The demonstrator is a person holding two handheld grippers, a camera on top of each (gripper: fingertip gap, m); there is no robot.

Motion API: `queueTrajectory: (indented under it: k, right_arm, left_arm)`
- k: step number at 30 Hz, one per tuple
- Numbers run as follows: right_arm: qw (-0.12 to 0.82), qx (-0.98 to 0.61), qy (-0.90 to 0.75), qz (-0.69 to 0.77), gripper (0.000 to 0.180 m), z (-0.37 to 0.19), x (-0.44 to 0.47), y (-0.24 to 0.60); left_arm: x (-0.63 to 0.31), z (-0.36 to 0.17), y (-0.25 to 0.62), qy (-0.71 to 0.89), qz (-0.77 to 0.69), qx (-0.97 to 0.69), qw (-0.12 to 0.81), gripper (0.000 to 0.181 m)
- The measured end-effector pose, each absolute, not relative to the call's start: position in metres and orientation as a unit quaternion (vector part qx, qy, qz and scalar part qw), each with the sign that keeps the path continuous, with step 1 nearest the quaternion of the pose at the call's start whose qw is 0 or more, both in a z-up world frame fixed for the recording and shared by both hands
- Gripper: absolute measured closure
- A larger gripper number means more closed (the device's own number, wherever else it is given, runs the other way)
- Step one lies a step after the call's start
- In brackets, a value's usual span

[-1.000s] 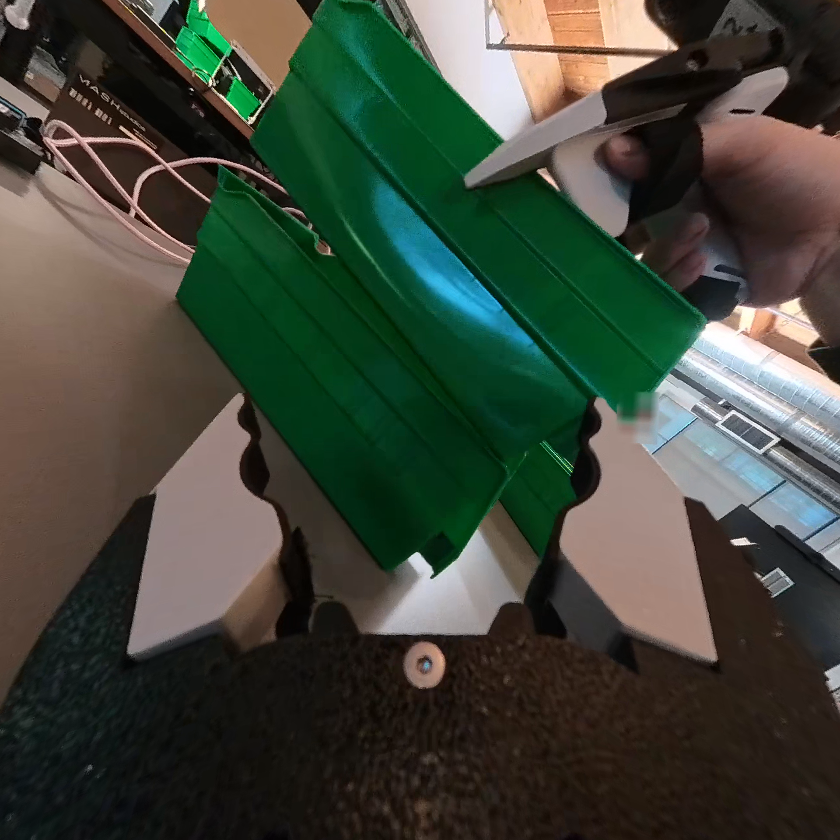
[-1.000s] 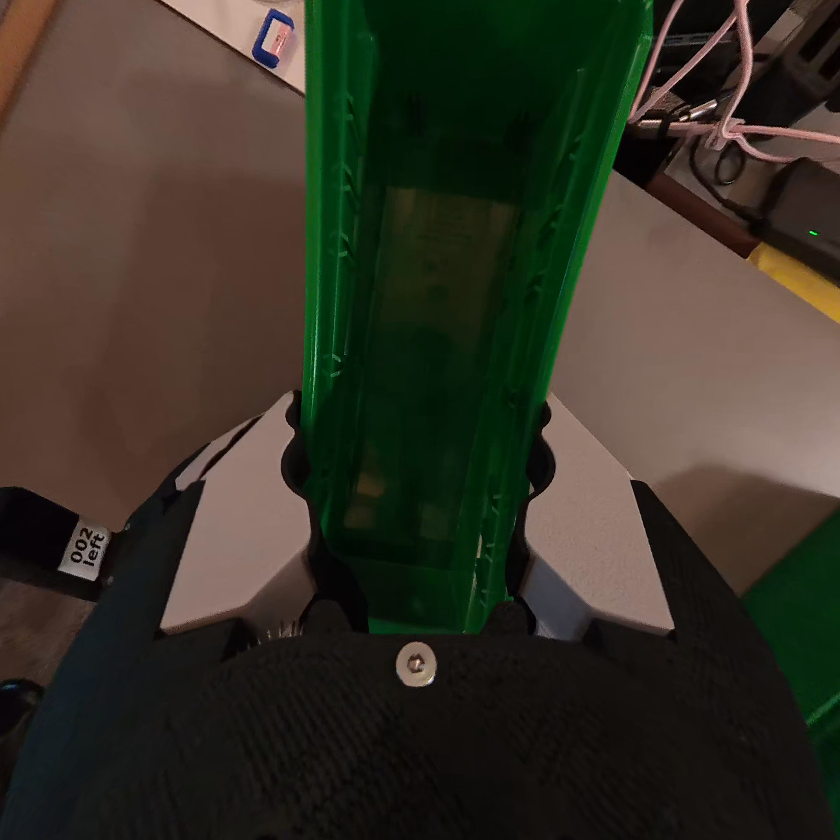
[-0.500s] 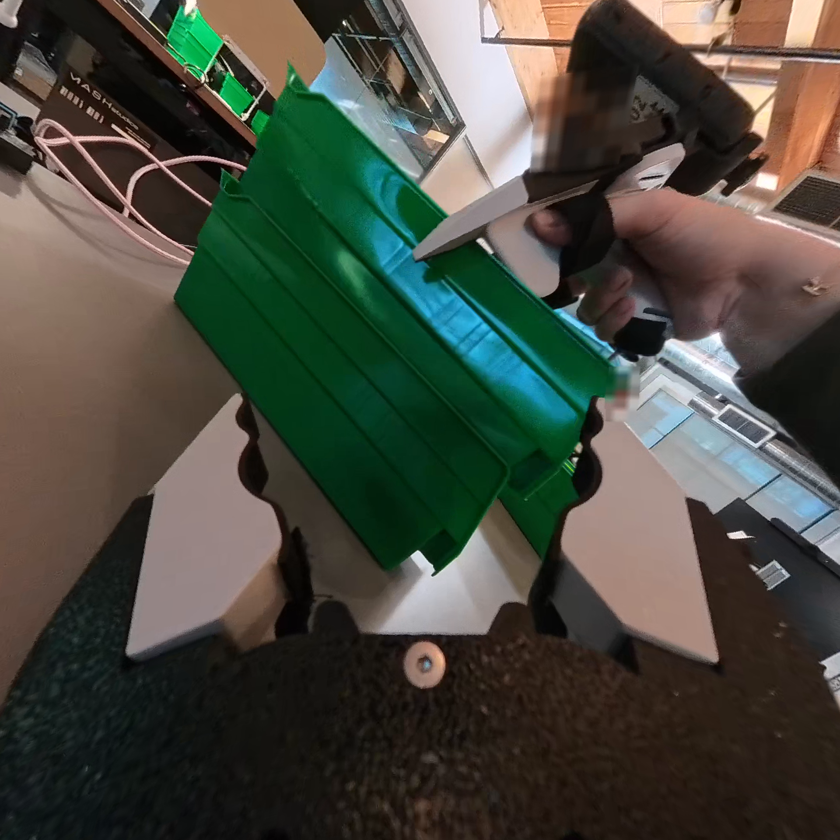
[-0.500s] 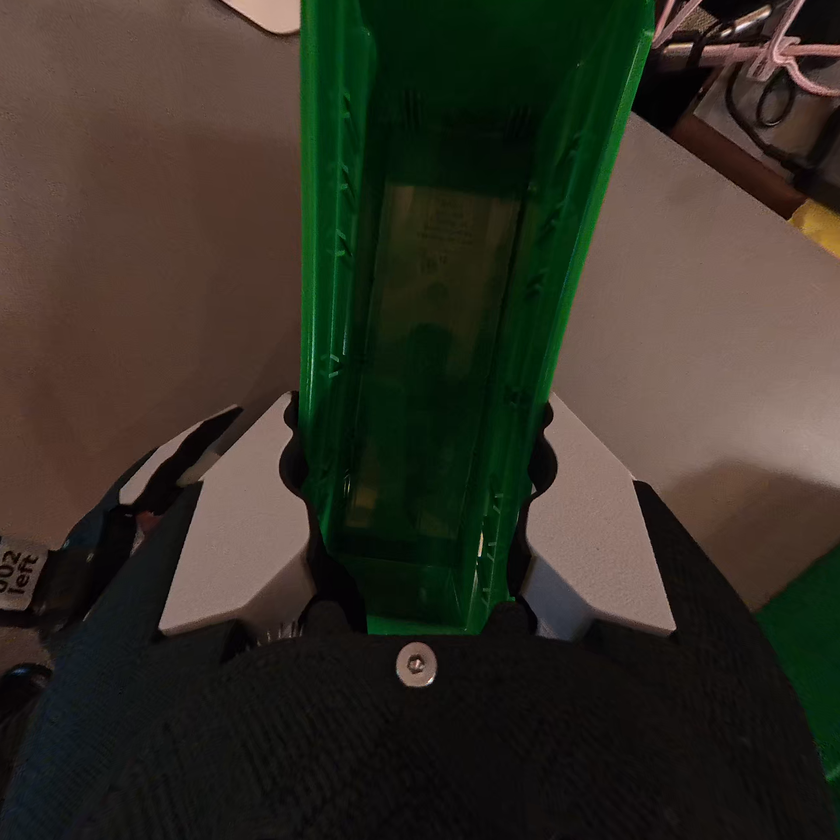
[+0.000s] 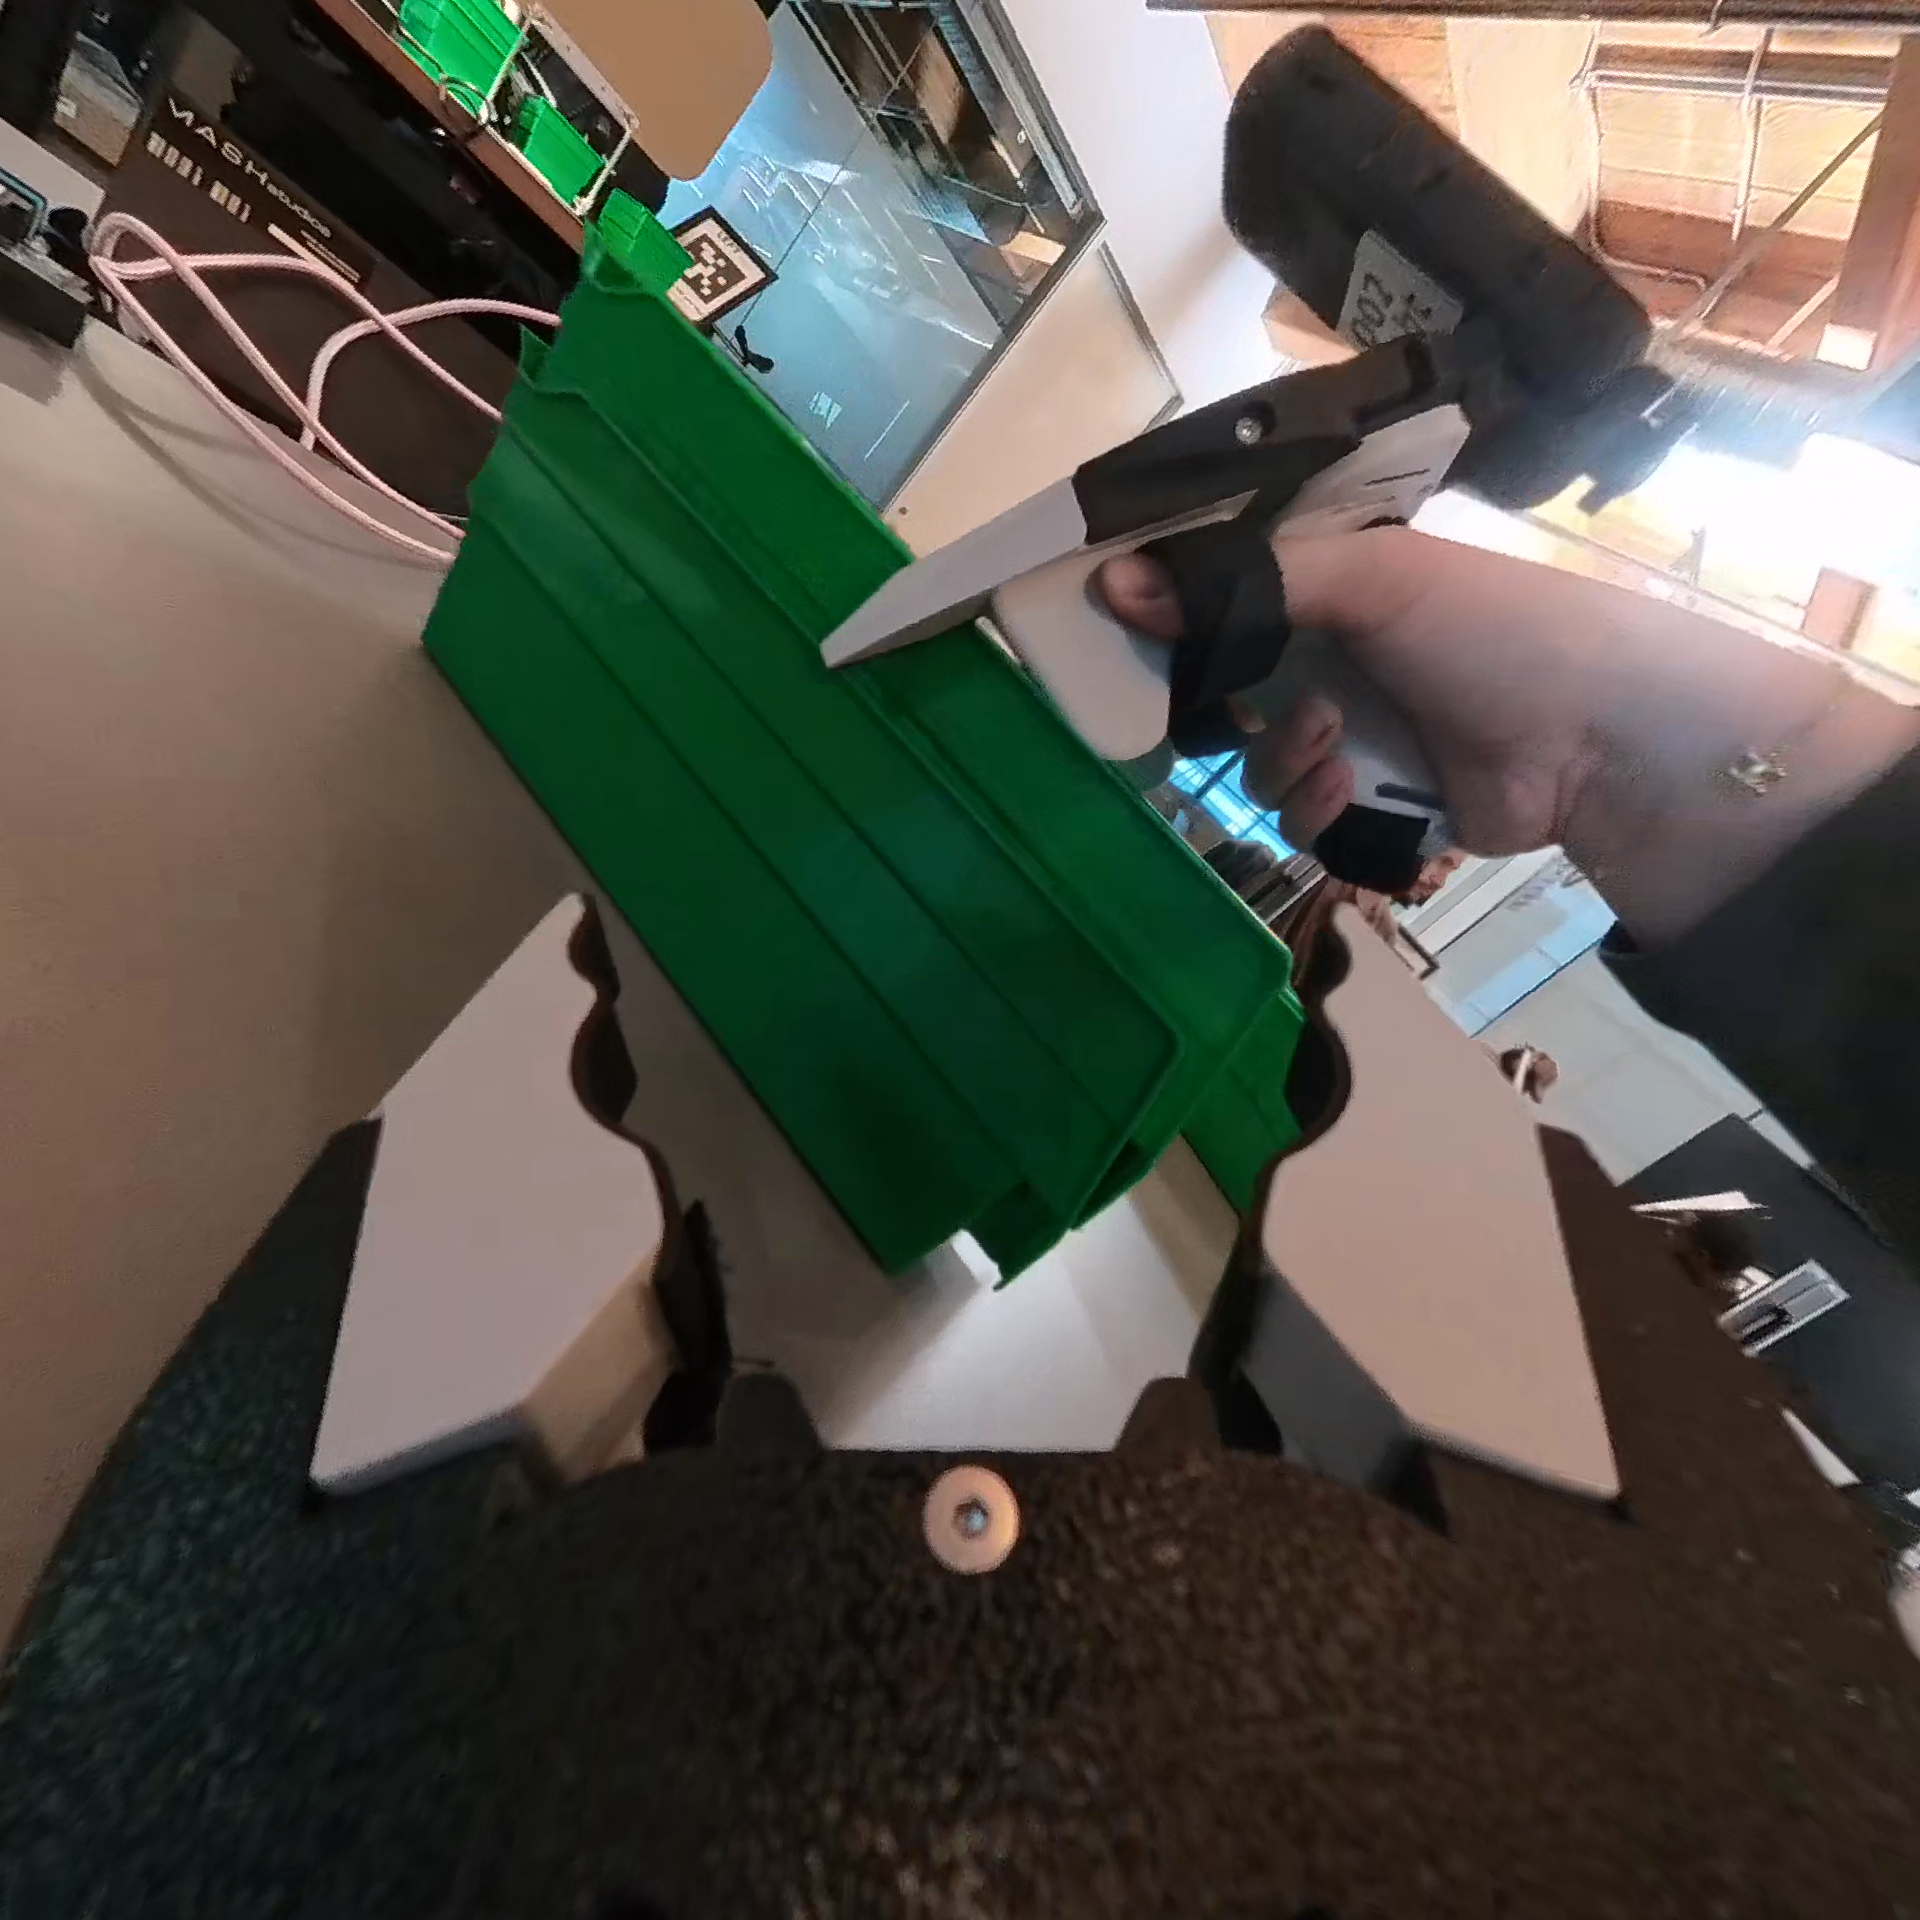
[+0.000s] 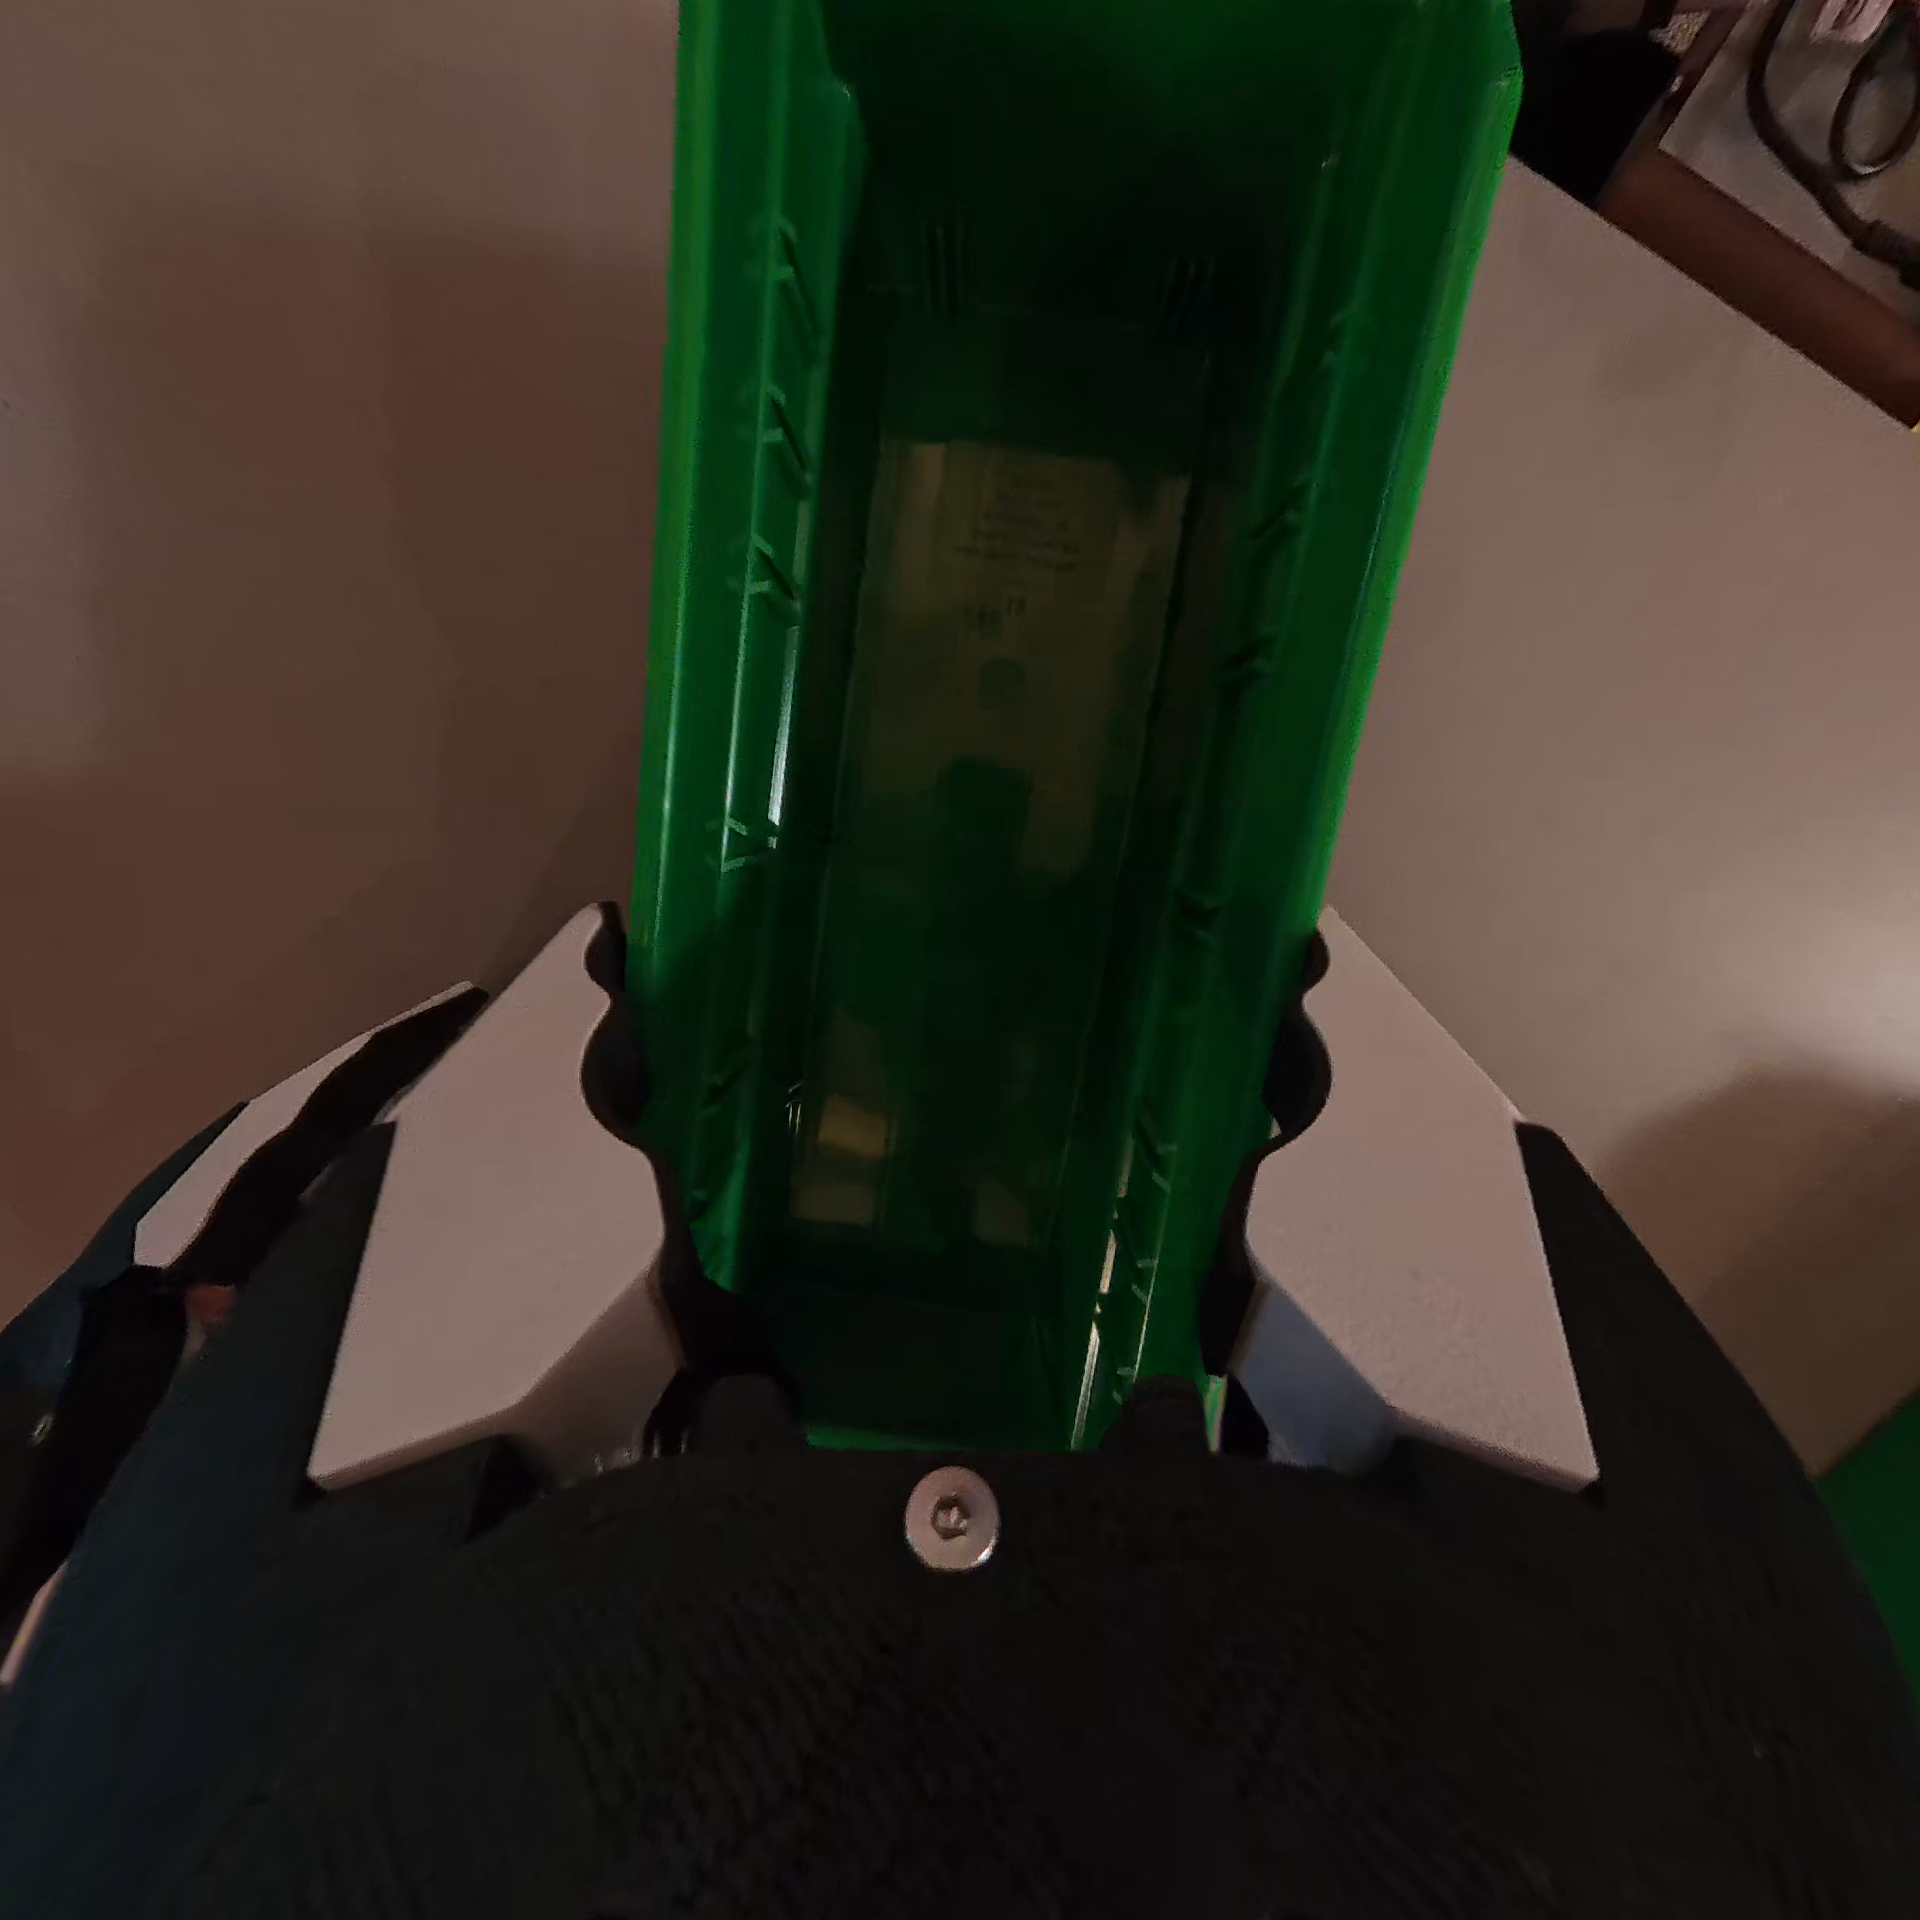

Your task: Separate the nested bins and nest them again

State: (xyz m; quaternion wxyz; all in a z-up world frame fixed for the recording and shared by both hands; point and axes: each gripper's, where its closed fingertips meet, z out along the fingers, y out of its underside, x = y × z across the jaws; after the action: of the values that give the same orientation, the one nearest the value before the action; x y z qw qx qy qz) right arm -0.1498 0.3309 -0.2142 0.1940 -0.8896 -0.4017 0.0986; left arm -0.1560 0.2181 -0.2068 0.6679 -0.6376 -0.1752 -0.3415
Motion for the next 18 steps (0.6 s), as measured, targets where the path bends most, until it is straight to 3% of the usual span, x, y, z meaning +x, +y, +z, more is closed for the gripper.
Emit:
queueTrajectory:
  k: [7,12,16,18]
  right_arm:
    - [0.231,-0.861,-0.423,0.163,0.039,-0.164,-0.136,0.33]
    - [0.286,-0.859,-0.4,0.146,0.039,-0.121,-0.046,0.369]
    - [0.249,-0.916,-0.303,0.079,0.043,-0.144,0.074,0.411]
    - [0.217,-0.941,-0.255,0.051,0.036,-0.17,0.127,0.422]
  left_arm:
    - [-0.158,-0.204,0.215,-0.172,-0.334,-0.634,0.676,0.052]
    - [-0.158,-0.204,0.216,-0.174,-0.339,-0.632,0.675,0.051]
    - [-0.157,-0.205,0.217,-0.178,-0.348,-0.629,0.672,0.05]
    - [-0.155,-0.207,0.218,-0.177,-0.349,-0.634,0.667,0.05]
